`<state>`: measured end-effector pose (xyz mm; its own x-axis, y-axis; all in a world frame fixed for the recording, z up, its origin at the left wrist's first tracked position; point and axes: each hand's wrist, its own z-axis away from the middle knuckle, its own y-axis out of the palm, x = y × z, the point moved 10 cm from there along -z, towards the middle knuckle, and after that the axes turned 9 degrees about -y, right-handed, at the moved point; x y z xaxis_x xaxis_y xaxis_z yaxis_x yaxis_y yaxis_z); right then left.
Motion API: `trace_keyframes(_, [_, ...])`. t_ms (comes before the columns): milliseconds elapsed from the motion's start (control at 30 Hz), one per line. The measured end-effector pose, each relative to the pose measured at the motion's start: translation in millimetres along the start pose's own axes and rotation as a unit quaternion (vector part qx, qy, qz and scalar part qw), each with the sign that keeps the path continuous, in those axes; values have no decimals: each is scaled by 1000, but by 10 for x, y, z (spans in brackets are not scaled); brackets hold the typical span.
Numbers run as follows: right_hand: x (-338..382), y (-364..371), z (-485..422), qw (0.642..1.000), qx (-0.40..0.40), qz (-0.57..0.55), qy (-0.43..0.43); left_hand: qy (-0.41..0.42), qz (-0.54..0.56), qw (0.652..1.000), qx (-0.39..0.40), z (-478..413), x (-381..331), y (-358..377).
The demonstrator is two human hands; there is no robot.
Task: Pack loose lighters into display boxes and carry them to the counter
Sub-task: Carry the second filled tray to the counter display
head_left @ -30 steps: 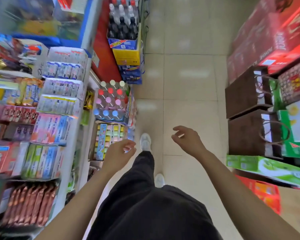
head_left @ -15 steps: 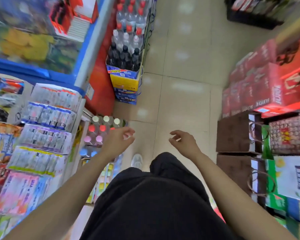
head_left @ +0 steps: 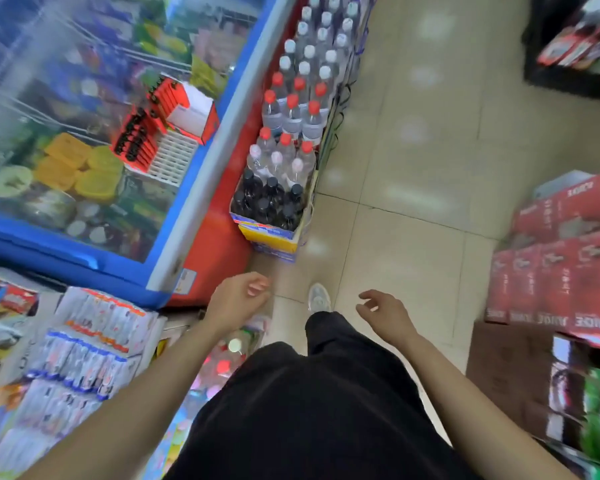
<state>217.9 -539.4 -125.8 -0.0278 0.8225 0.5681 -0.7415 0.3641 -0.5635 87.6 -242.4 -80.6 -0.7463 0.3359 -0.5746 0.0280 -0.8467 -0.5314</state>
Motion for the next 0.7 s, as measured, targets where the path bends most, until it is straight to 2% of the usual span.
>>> trace_keyframes(200, [1241,-355,-1083,992,52,-2,-114,-76,19,997,-19,-383,125,-414])
trace_keyframes(400, [2683,-352,-1796,965,104,-41,-238,-127,55,986,-95,-586,462,-951])
trace_keyframes(533, [3463,-299,-2033,942,89,-73,-316,-102,104,968,-206,-702,484,-1540])
trace_keyframes(700, [4030,-162,-2529,948,50,-76,-306,-80,208,908,-354,-1078,480,-2502])
